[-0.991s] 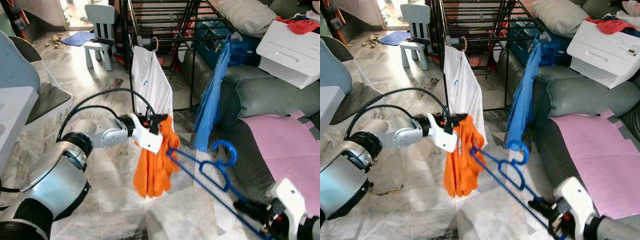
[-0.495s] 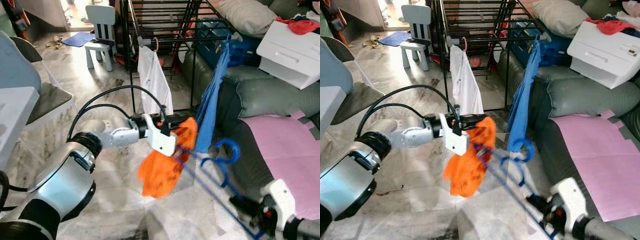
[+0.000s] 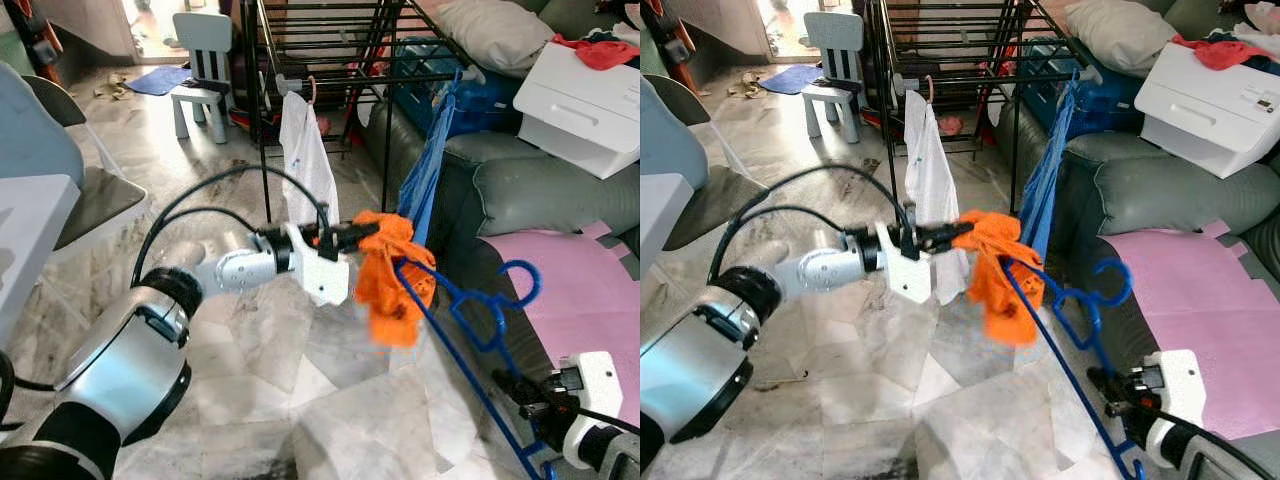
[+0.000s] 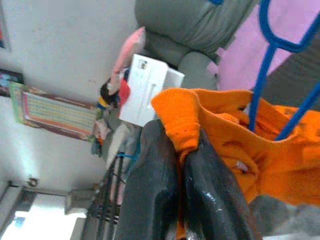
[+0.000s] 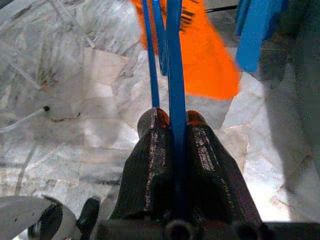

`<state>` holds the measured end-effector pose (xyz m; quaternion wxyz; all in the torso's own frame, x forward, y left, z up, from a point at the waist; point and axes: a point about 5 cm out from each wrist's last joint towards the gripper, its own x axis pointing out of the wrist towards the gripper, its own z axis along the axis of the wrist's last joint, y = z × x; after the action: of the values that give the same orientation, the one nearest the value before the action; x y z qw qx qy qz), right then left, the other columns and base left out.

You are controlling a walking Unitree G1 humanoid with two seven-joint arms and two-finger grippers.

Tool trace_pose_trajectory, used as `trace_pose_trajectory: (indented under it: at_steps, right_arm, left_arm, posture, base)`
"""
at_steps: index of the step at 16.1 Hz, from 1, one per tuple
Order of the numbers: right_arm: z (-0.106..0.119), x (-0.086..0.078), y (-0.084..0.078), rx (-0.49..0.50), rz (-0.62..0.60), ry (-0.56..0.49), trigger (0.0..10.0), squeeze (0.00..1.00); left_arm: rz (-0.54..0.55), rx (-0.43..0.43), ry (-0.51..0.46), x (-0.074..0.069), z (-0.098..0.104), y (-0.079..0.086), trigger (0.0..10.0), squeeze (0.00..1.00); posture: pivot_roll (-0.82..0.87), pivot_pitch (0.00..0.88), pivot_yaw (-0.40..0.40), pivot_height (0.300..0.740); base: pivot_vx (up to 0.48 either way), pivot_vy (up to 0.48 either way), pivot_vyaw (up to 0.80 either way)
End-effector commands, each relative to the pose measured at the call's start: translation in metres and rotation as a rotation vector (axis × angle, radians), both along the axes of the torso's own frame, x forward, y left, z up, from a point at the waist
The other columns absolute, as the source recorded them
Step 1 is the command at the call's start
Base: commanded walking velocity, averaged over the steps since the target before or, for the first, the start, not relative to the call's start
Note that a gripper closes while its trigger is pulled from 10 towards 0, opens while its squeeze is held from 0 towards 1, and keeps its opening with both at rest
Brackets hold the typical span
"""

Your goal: Hang hanger

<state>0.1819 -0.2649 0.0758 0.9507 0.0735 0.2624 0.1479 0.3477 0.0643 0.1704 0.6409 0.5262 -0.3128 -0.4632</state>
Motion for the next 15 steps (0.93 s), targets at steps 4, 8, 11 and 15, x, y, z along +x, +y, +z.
trace_pose_trajectory:
  at_steps: [4,8,11,15]
  right_arm:
    - [0.029,0.005,0.024,-0.065,0.186,-0.093,10.0,0.00]
    - [0.050,0.006,0.041,-0.061,0.323,-0.147,10.0,0.00]
    - [0.053,0.005,0.048,-0.071,0.377,-0.154,10.0,0.00]
    - [0.032,0.006,0.040,-0.077,0.300,-0.088,10.0,0.00]
  left_arm:
    - [0.028,0.042,0.010,0.002,-0.004,-0.004,10.0,0.00]
    - [0.052,0.071,0.004,0.004,-0.008,-0.008,10.0,0.00]
    - [0.064,0.052,-0.017,0.006,-0.004,-0.010,10.0,0.00]
    - [-0.001,-0.040,-0.022,0.002,0.011,-0.017,10.0,0.00]
  posture:
    - [-0.03,0.000,-0.027,0.740]
    - [-0.04,0.000,-0.030,0.740]
    - [-0.04,0.000,-0.031,0.740]
    - [-0.03,0.000,-0.035,0.740]
  base:
    - [0.000,0.000,0.00]
    - [0.000,0.000,0.00]
    - [0.000,0.000,0.00]
    - [0.000,0.000,0.00]
